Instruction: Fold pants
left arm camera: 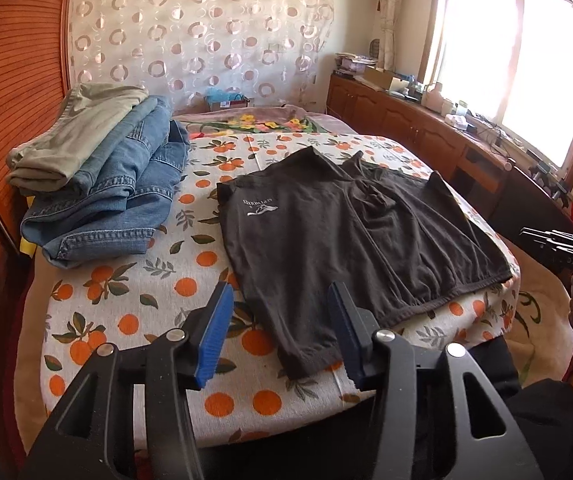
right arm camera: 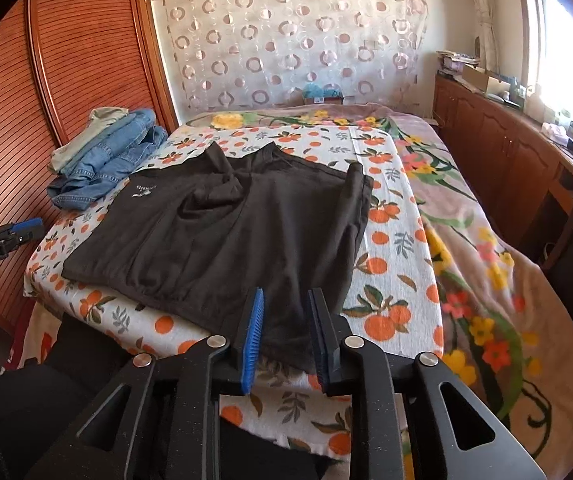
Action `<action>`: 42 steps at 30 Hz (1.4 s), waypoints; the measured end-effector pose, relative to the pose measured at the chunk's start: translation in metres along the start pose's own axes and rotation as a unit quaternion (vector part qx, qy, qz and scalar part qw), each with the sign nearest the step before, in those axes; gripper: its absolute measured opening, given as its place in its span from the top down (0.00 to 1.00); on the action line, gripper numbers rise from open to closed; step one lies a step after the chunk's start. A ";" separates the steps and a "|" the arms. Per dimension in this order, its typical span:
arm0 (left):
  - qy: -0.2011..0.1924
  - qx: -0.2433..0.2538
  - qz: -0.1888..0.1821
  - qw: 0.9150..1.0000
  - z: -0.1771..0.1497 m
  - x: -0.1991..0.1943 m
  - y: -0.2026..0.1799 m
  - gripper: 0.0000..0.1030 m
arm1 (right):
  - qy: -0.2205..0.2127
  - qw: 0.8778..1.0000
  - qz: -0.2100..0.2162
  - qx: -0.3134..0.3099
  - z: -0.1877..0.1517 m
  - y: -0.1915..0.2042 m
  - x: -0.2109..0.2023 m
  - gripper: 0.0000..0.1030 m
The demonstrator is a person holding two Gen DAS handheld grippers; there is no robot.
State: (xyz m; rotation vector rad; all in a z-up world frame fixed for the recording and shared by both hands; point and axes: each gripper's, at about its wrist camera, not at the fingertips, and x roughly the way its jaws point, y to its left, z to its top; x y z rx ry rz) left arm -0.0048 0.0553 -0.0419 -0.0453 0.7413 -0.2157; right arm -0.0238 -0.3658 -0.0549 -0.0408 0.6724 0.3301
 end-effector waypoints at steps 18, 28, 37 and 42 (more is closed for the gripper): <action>0.021 0.005 0.022 1.000 0.064 0.107 0.030 0.50 | 0.016 1.000 -0.013 -0.002 0.062 -0.012 0.123 0.55; 0.045 -0.006 0.039 0.998 0.094 0.160 0.052 0.56 | 0.054 0.998 -0.006 -0.025 0.082 -0.013 0.175 0.55; 0.070 -0.014 0.046 0.996 0.094 0.184 0.065 0.64 | 0.054 0.997 -0.030 -0.055 0.080 -0.003 0.181 0.53; 0.064 -0.009 0.031 0.997 0.099 0.182 0.063 0.80 | 0.054 0.997 -0.028 -0.051 0.079 -0.004 0.183 0.48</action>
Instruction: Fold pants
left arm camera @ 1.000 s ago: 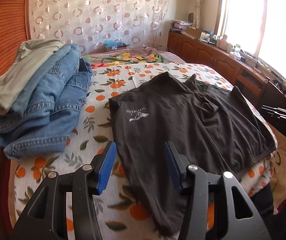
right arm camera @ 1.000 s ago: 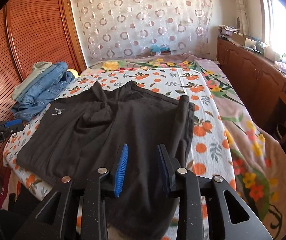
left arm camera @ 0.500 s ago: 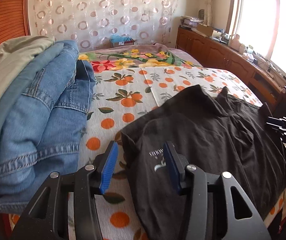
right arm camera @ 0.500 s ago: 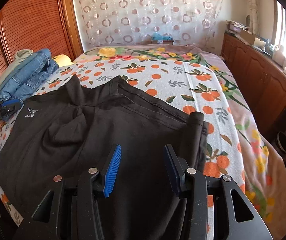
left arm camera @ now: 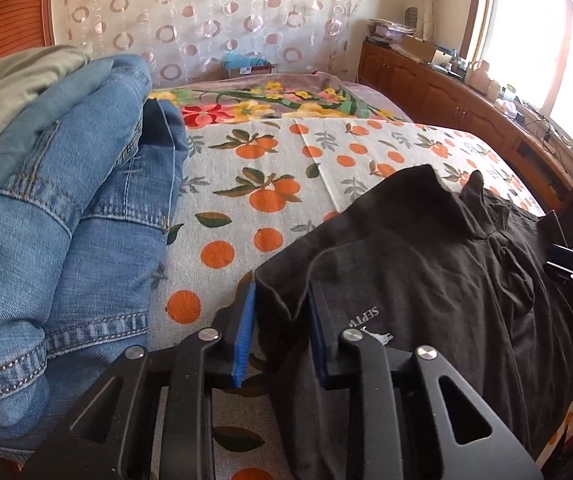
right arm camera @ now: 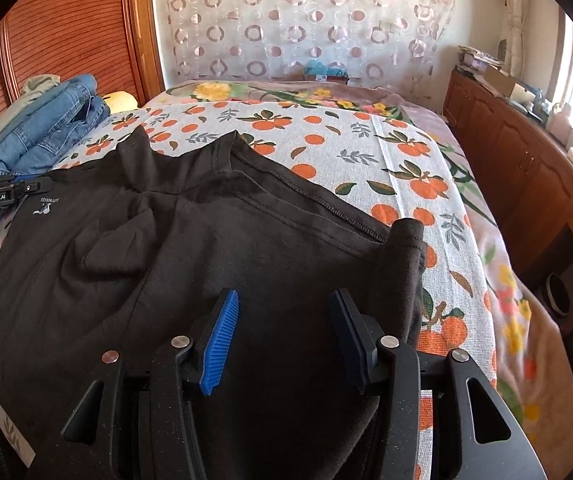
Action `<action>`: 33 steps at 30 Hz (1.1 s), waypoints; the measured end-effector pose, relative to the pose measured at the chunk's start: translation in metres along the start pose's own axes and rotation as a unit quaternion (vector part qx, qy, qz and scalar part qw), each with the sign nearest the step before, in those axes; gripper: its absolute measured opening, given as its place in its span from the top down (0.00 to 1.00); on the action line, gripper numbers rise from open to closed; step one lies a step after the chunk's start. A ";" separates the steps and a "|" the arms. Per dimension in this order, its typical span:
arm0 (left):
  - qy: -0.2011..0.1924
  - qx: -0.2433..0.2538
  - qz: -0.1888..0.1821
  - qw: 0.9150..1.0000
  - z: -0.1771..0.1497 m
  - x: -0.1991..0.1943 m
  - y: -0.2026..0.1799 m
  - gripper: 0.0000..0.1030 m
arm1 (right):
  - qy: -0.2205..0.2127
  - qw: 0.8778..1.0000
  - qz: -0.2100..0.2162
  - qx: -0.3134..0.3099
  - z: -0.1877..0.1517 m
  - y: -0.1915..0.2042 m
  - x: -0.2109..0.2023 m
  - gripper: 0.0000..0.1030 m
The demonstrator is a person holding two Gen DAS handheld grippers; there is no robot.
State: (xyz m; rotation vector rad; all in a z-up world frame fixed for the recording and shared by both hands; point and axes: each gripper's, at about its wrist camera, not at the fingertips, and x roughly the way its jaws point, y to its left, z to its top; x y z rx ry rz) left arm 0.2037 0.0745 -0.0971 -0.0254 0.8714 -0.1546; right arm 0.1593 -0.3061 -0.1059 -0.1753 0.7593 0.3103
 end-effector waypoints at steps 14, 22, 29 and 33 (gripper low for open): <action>-0.014 0.009 0.056 0.998 0.020 0.003 0.009 0.93 | 0.001 1.000 -0.003 0.002 -0.001 -0.005 0.000 0.40; -0.027 0.004 0.026 0.999 0.017 -0.010 0.000 0.74 | 0.002 1.000 -0.005 0.002 -0.001 -0.006 0.001 0.38; -0.040 0.015 -0.011 0.999 0.017 -0.017 -0.019 0.52 | 0.003 1.000 -0.006 0.002 0.000 -0.007 0.000 0.37; -0.041 0.020 -0.029 0.999 0.016 -0.015 -0.032 0.31 | 0.003 1.000 -0.007 0.002 0.000 -0.007 0.000 0.36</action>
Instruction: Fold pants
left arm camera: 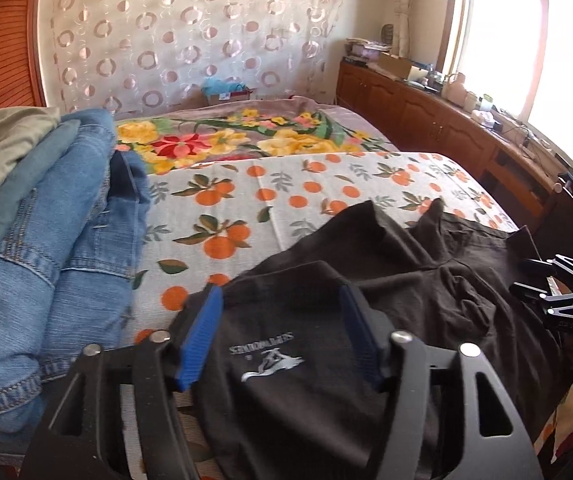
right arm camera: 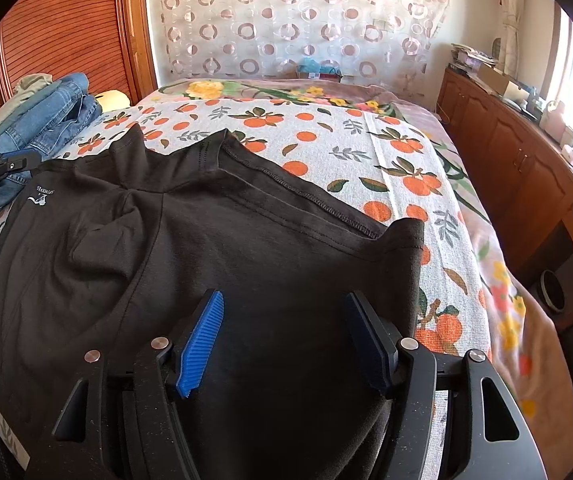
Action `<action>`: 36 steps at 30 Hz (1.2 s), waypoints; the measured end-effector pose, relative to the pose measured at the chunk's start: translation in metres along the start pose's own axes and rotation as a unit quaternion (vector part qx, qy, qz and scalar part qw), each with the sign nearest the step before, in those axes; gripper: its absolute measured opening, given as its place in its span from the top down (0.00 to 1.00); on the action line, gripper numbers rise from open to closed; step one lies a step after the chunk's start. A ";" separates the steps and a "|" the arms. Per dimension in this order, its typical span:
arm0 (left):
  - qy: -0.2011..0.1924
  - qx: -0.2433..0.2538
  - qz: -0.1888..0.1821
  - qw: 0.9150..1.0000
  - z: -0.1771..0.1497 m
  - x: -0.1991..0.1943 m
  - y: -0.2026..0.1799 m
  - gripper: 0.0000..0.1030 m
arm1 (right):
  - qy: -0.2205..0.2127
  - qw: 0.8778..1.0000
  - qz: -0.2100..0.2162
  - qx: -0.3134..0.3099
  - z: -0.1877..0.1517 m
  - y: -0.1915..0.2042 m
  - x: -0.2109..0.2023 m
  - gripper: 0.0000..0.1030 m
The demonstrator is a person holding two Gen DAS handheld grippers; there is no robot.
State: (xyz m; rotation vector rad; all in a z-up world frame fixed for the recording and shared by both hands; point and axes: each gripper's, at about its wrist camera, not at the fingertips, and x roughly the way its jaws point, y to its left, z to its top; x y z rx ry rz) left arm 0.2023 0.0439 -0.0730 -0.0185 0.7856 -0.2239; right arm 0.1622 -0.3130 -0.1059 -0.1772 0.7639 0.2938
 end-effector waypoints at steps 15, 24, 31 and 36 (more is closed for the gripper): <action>0.035 0.019 -0.007 0.999 -0.019 0.025 -0.022 0.28 | -0.019 1.000 0.005 0.013 0.010 -0.014 -0.010 0.35; 0.046 0.006 -0.001 0.999 -0.021 0.030 -0.017 0.28 | -0.019 0.999 0.034 -0.029 0.054 -0.015 0.003 0.35; 0.038 -0.013 0.004 0.999 -0.022 0.027 -0.009 0.28 | 0.005 0.995 0.086 -0.057 0.074 0.005 0.040 0.40; 0.034 -0.020 0.003 0.999 -0.022 0.026 -0.007 0.28 | 0.019 0.991 0.112 -0.076 0.081 0.010 0.057 0.51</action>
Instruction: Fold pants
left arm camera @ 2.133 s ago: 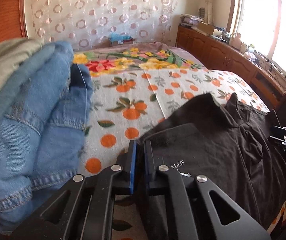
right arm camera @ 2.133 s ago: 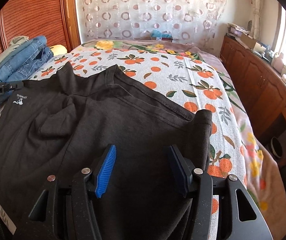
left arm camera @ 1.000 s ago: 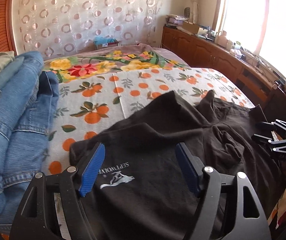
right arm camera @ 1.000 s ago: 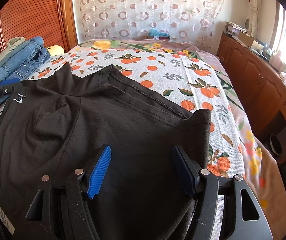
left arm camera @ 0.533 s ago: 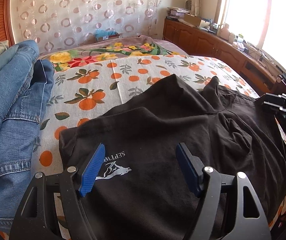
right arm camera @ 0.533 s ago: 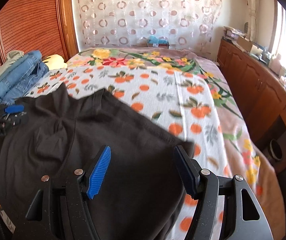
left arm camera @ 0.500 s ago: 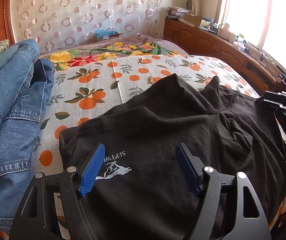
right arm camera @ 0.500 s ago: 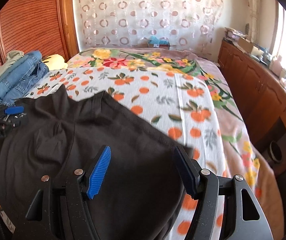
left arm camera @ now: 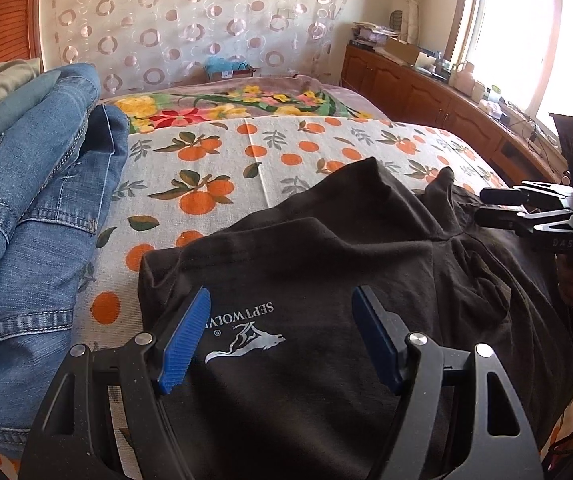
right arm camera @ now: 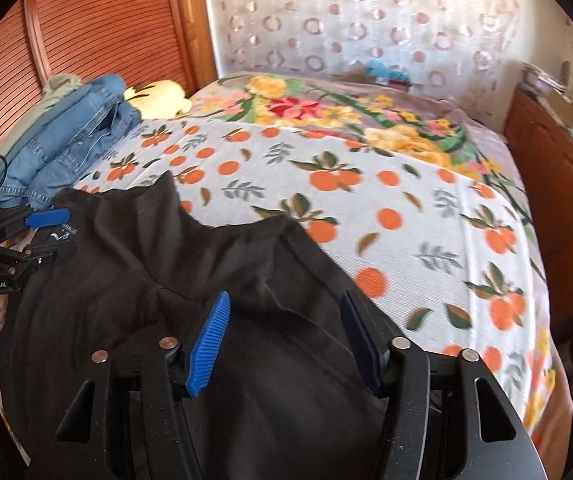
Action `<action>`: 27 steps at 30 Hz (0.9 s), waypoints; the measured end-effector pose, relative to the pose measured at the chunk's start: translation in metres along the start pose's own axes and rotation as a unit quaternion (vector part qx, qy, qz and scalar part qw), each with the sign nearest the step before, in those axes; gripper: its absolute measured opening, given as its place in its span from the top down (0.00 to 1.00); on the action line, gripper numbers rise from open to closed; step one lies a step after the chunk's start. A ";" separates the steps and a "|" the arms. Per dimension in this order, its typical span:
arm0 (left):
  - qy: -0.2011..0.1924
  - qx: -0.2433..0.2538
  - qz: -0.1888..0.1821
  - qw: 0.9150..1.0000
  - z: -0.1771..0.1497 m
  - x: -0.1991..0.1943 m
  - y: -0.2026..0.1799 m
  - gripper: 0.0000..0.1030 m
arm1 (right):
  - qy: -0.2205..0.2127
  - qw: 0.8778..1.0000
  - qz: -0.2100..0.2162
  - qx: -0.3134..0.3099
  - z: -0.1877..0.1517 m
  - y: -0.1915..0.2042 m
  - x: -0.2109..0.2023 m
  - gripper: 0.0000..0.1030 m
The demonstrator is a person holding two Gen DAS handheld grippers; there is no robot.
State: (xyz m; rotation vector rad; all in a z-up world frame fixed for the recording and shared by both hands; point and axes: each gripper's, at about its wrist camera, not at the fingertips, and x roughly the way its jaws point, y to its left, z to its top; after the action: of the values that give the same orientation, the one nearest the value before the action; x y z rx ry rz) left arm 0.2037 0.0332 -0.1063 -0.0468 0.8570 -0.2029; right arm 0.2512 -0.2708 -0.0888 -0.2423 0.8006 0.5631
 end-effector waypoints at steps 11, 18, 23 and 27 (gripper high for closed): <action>0.001 -0.002 0.001 1.000 0.001 0.002 0.001 0.28 | 0.005 0.999 0.020 -0.026 0.012 -0.007 -0.002 0.97; 0.001 -0.002 0.003 1.000 0.001 0.002 0.002 0.28 | -0.038 0.999 -0.026 -0.017 0.019 -0.009 -0.006 0.97; 0.002 -0.003 0.004 1.000 0.001 0.002 0.002 0.28 | -0.019 0.999 -0.031 -0.016 0.015 -0.006 0.007 0.97; 0.002 -0.002 0.006 1.000 0.000 0.002 0.002 0.28 | -0.016 0.999 -0.043 0.011 0.012 -0.016 0.001 0.94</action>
State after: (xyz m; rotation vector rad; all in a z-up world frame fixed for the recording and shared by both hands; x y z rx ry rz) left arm 0.2055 0.0343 -0.1080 -0.0457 0.8617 -0.1897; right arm 0.2684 -0.2782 -0.0814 -0.2469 0.7618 0.4758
